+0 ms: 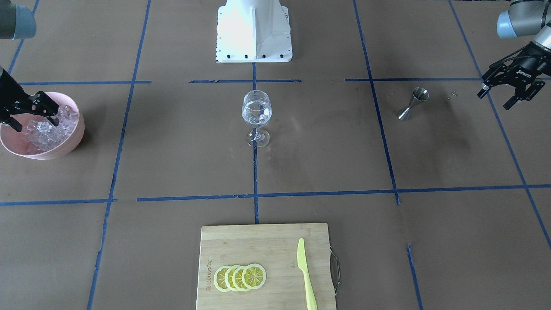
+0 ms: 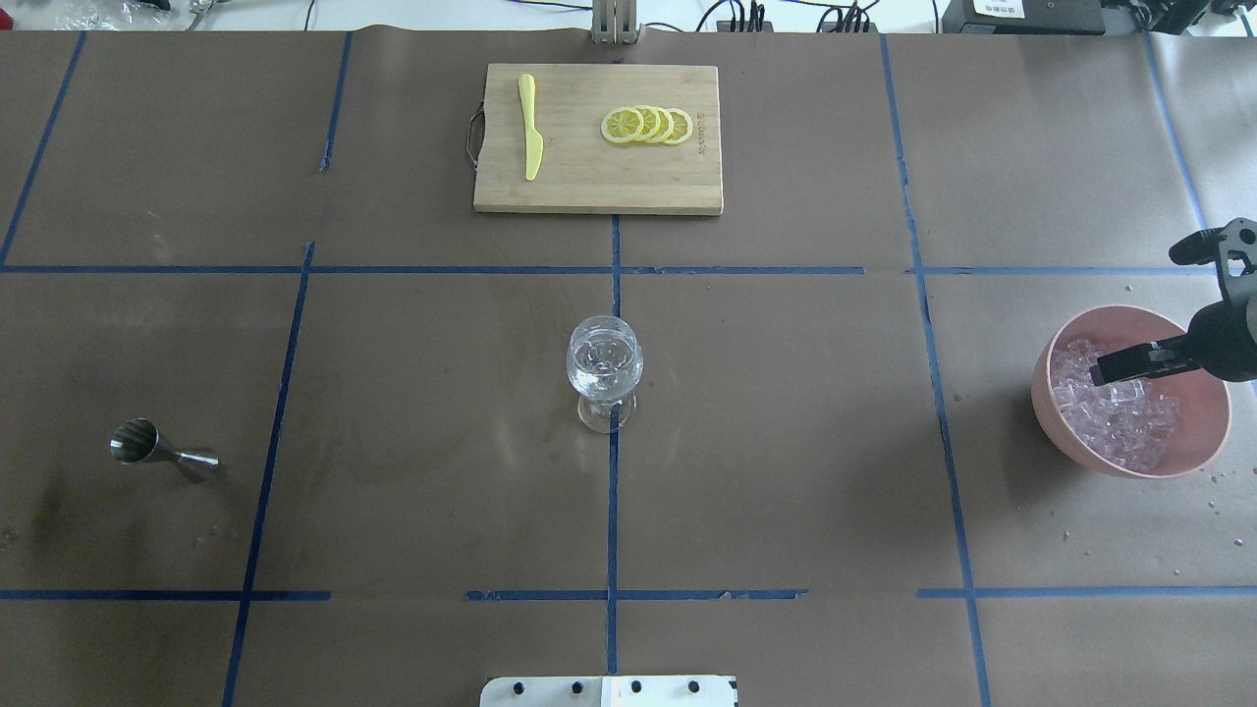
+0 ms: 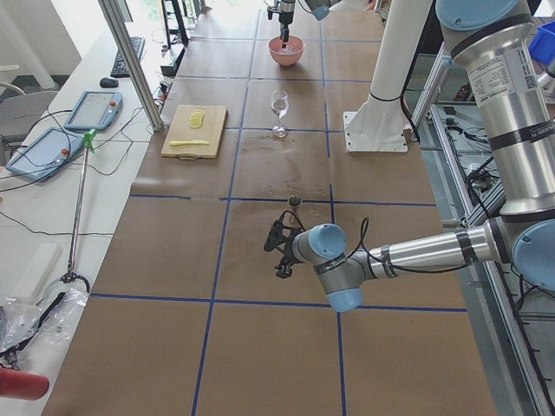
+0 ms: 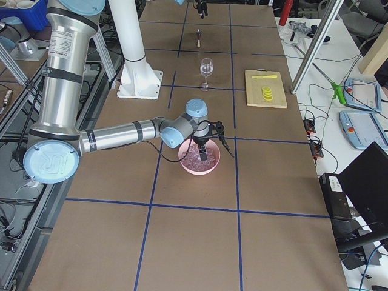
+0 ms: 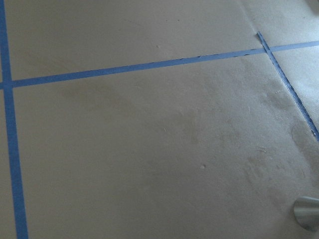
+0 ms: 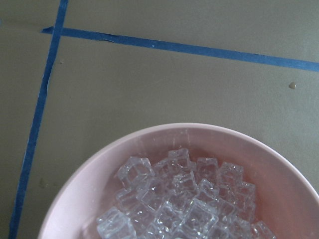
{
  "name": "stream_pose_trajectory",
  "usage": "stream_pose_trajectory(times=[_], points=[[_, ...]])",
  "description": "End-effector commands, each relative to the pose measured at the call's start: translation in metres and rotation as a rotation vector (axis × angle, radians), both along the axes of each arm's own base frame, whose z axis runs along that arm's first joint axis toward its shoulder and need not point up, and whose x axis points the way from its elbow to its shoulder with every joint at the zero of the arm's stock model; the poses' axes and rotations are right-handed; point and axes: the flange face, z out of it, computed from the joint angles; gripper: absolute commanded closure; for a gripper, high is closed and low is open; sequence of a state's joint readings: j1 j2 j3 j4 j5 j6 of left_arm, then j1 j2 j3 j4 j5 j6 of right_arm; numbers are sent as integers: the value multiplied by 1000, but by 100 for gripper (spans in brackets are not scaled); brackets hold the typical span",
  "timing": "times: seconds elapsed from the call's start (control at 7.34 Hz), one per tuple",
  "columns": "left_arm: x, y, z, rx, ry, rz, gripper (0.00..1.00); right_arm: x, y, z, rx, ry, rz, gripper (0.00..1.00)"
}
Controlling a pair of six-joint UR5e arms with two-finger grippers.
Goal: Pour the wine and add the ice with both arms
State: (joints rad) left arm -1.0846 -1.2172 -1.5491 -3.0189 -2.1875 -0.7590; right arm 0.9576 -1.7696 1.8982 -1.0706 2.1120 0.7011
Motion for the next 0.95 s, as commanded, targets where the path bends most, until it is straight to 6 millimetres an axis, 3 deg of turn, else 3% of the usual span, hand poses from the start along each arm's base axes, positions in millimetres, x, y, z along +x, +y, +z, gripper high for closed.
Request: stream_pose_trajectory(times=[0.0,0.27,0.41,0.54,0.68,0.82], points=[[0,-1,-4,7,4,0,0,-16,5,8,-12,11,-29,0],[0,-2,-7,15,7,-3,0,-22,3,20,-23,22,-45,7],[0,-2,-9,17,9,-3,0,-19,5,22,-28,23,-44,31],[0,-2,-9,19,9,-3,0,-17,7,22,-30,18,-46,77],[1,-2,-9,19,9,-1,0,-12,13,27,-37,25,-48,100],[0,-2,-9,14,11,-5,0,-6,18,27,-35,27,-48,100]])
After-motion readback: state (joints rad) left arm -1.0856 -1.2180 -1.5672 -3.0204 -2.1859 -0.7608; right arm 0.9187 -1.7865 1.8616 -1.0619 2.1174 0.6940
